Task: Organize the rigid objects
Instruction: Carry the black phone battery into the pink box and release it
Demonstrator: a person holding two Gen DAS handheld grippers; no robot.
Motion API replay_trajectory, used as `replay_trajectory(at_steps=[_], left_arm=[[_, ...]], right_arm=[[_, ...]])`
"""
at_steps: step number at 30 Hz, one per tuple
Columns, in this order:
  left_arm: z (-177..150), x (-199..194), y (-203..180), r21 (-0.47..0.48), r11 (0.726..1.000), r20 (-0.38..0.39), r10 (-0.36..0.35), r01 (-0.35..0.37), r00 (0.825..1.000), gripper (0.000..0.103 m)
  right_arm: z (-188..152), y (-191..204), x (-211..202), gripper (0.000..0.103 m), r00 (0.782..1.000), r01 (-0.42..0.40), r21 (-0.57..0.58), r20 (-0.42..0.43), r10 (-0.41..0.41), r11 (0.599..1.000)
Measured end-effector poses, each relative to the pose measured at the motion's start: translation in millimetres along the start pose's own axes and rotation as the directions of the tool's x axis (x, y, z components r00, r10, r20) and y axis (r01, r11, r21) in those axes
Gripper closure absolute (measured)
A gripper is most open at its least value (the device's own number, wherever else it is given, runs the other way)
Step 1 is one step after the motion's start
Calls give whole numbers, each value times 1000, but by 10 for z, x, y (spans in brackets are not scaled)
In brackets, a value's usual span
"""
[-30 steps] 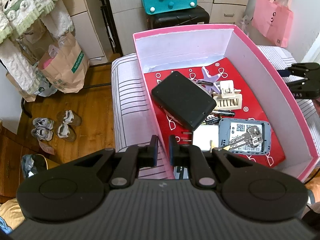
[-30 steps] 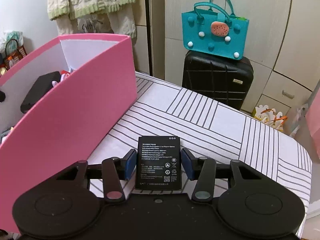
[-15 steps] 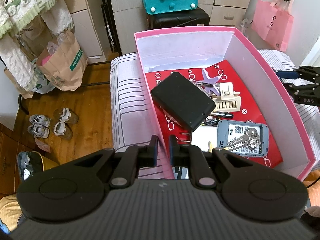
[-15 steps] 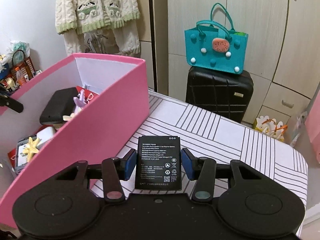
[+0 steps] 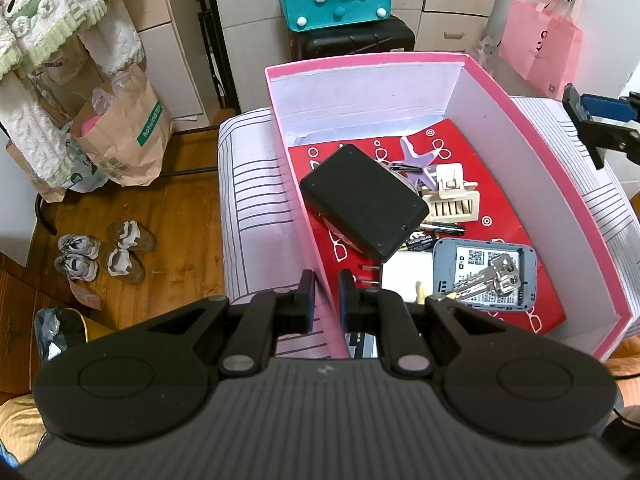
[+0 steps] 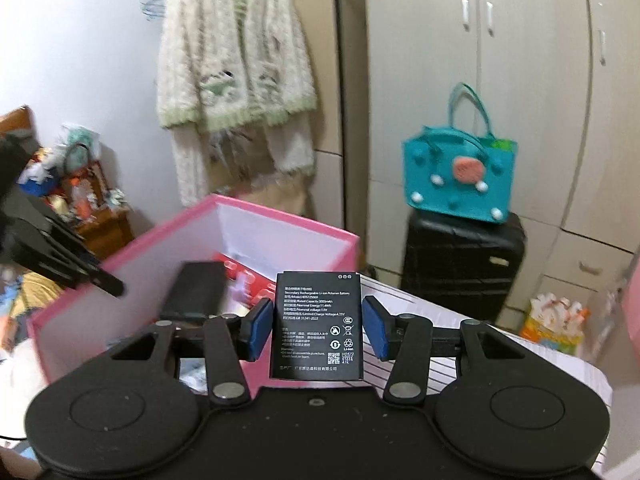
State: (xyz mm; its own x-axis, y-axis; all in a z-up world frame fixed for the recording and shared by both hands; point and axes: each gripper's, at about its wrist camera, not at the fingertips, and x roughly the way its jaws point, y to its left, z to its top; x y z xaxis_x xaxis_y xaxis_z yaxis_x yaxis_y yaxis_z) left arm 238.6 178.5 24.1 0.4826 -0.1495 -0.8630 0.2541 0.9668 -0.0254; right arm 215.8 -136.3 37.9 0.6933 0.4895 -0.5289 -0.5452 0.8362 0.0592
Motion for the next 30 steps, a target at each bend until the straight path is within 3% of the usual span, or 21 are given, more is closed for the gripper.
replay_trajectory(at_steps=[5, 10, 14, 17, 20, 30], left_arm=[[-3, -3, -5, 1, 1000, 2, -7, 7, 1000, 92], [3, -7, 16, 6, 1000, 4, -18, 18, 1000, 91], [9, -6, 33, 5, 1000, -4, -22, 22, 1000, 91], [11, -8, 21, 9, 1000, -1, -16, 16, 1000, 91], [-9, -10, 37, -5, 1000, 3, -22, 22, 1000, 91], [-59, -81, 71, -38, 998, 15, -51, 51, 999, 91]], right_arm=[[90, 202, 52, 49, 991, -128, 33, -24, 129, 991], [83, 412, 253, 49, 949, -277, 88, -129, 286, 957], [-45, 604, 370, 49, 914, -330, 82, -222, 340, 940], [-121, 674, 393, 49, 901, -336, 77, -265, 344, 939], [-134, 663, 353, 49, 909, -314, 77, -263, 323, 946], [-68, 484, -75, 44, 961, -232, 94, -129, 243, 968]])
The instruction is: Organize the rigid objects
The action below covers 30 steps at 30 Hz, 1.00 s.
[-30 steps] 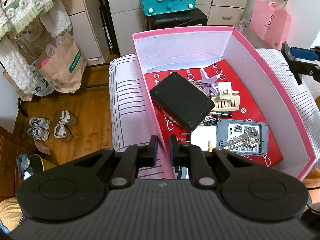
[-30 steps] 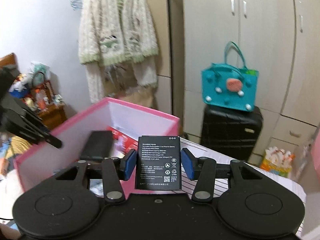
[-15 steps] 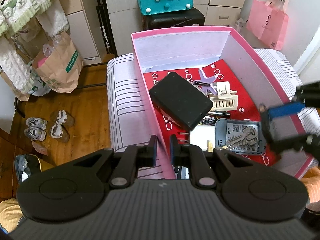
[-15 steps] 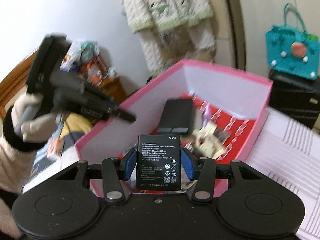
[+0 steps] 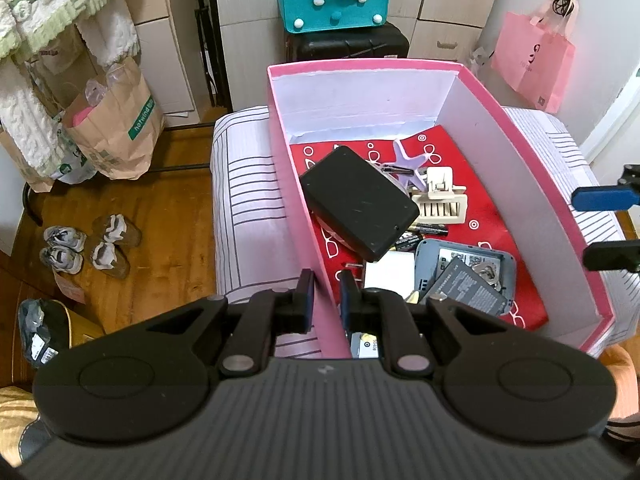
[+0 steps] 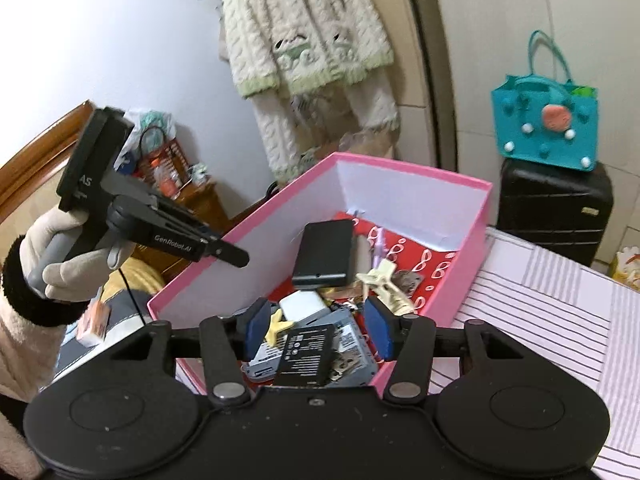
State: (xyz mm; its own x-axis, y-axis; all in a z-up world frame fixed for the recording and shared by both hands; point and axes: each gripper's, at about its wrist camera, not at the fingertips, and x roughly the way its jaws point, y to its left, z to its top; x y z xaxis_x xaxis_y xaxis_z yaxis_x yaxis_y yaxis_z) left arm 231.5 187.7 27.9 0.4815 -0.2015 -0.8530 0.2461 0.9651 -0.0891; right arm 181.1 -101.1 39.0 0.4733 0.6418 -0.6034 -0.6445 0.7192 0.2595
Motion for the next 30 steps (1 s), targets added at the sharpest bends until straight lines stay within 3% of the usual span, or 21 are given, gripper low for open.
replay_trajectory(at_steps=[7, 10, 12, 16, 19, 22, 25, 28, 29, 30], left_arm=[[-11, -20, -80, 16, 999, -27, 41, -41, 999, 91], [-21, -122, -117, 13, 998, -13, 54, -53, 998, 91], [-28, -222, -124, 8, 998, 4, 61, -61, 998, 90], [-42, -438, -175, 8, 997, 32, 73, -73, 997, 87], [-78, -569, -263, 36, 995, 63, 93, -95, 994, 76], [-130, -627, -343, 38, 995, 66, 94, -97, 993, 68], [-185, -684, -429, 42, 995, 77, 83, -86, 994, 57], [-197, -729, -509, 35, 996, 52, 79, -81, 995, 30], [-186, -742, -519, 25, 997, 42, 76, -77, 996, 21], [-174, -755, -538, 15, 997, 34, 75, -76, 997, 17]], right_arm=[[17, -15, -92, 40, 998, 57, 22, -12, -56, 998], [54, 48, -100, 29, 996, 78, 0, -33, -78, 997], [80, 86, -109, 6, 993, 110, -12, -41, -111, 994], [151, 120, -114, 2, 953, 282, -33, -109, -284, 959], [140, 103, -258, 2, 941, 331, -38, -62, -332, 943], [49, 12, -537, 2, 944, 304, 82, 107, -312, 949], [-49, -138, -680, 2, 965, 175, 206, 156, -209, 963], [-58, -240, -771, 2, 976, 100, 280, 156, -148, 955], [-53, -235, -789, 2, 978, 106, 290, 142, -152, 951], [-39, -215, -812, 2, 978, 119, 287, 128, -162, 950]])
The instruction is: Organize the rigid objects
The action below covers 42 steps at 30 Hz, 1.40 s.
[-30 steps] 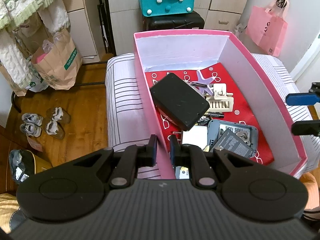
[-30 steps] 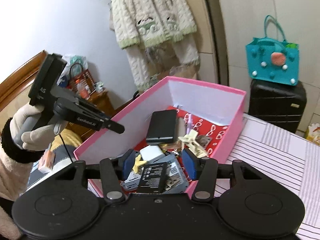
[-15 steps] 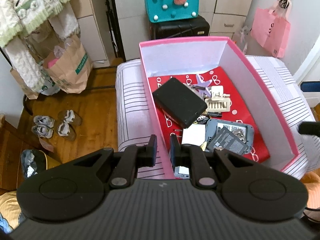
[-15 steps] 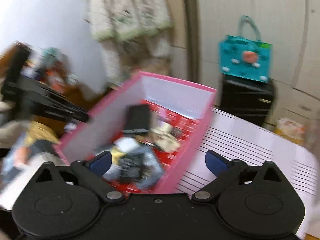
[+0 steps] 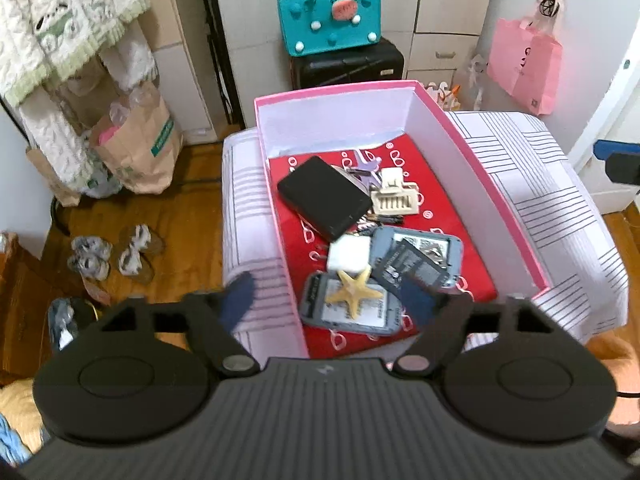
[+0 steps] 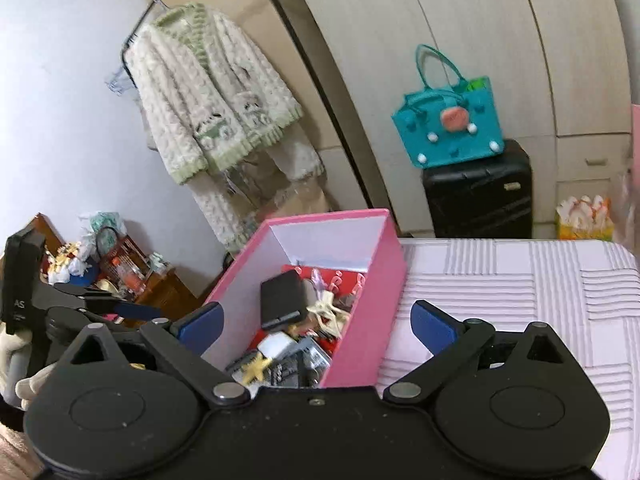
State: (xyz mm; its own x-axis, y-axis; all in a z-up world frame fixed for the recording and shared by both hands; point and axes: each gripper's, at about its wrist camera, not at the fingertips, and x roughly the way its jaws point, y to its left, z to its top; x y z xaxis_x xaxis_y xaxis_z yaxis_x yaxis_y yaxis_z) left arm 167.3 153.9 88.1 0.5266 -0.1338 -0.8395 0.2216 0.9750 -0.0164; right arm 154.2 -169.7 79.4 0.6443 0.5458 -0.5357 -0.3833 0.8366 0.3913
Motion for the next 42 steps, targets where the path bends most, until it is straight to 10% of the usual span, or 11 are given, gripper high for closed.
replay_trajectory(at_steps=[10, 22, 30, 42], left_arm=[[-114, -112, -289, -31, 991, -11, -127, 127, 992, 17], [-378, -120, -527, -111, 993, 80, 55, -46, 995, 5], [-438, -162, -719, -133, 968, 133, 230, -212, 964, 5], [-722, -320, -999, -176, 974, 187, 178, -145, 966, 5]], right_arm=[[-244, 281, -259, 2, 978, 162, -138, -112, -177, 977], [-448, 270, -626, 2, 978, 189, -151, -55, -199, 970], [-580, 119, -802, 2, 974, 225, -49, -15, -226, 973], [-739, 109, -795, 2, 972, 235, -74, -2, -236, 969]])
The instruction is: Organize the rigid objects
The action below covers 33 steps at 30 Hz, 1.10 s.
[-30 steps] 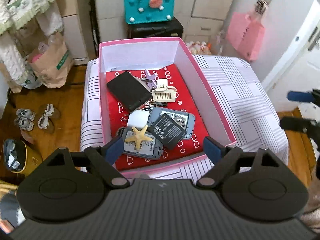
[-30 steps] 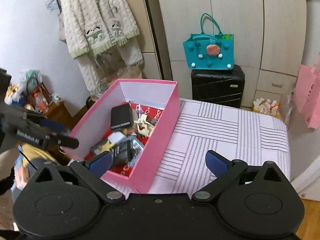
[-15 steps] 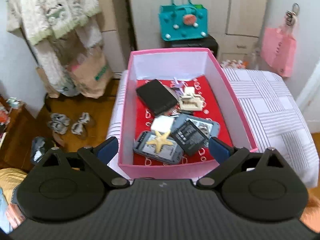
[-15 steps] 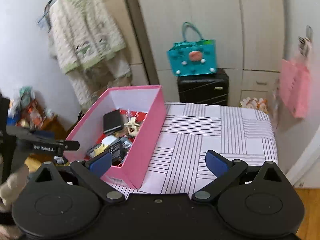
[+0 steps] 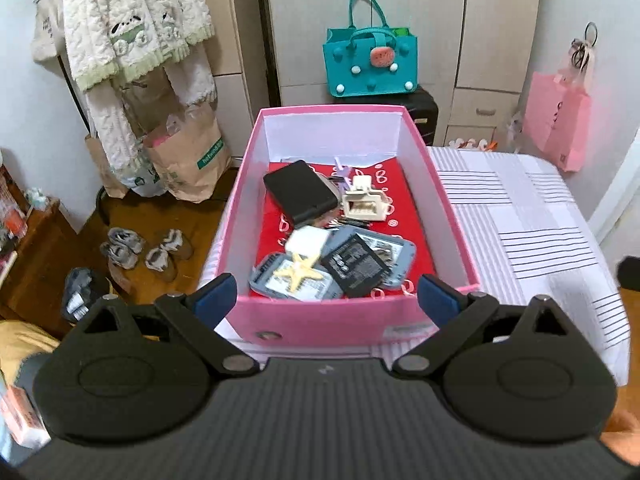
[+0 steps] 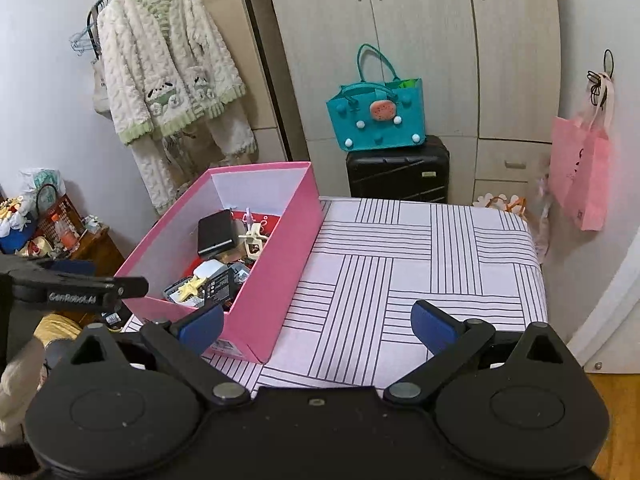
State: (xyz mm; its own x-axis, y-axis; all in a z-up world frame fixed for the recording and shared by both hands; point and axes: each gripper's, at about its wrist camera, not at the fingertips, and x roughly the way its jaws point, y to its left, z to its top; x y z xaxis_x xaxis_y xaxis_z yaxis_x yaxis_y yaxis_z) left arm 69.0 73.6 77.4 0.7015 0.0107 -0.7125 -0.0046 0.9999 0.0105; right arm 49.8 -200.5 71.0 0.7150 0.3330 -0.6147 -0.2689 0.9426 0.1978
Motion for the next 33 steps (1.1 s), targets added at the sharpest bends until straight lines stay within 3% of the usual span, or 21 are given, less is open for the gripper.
replay_trajectory(at_steps=[3, 13, 16, 20, 23, 29, 33], left_arm=[[-54, -105, -29, -5, 1000, 14, -11, 12, 1000, 5], [-138, -346, -112, 13, 999, 91, 33, -35, 995, 3], [-172, -328, -145, 22, 999, 98, 42, -45, 994, 2], [-265, -169, -256, 73, 997, 89, 34, -40, 995, 0], [-338, -109, -327, 95, 995, 80, 36, -43, 996, 0], [-360, -128, -302, 54, 998, 78, 37, -41, 996, 0], [-360, -200, -280, 33, 999, 102, 30, -33, 994, 0]], right_arm=[[-56, -49, -24, 2, 1000, -16, 43, 13, 16, 999], [-182, -37, -206, 2, 990, 102, 49, 97, -107, 994], [-209, -30, -221, 2, 991, 87, 51, 97, -92, 995], [-230, -43, -258, 2, 994, -7, 66, 111, 0, 998], [-247, -6, -259, 2, 993, 1, 55, 117, -8, 998], [-299, 3, -221, 2, 991, 85, 53, 103, -90, 995], [-323, -109, -176, 2, 995, 42, 135, 87, -54, 990]])
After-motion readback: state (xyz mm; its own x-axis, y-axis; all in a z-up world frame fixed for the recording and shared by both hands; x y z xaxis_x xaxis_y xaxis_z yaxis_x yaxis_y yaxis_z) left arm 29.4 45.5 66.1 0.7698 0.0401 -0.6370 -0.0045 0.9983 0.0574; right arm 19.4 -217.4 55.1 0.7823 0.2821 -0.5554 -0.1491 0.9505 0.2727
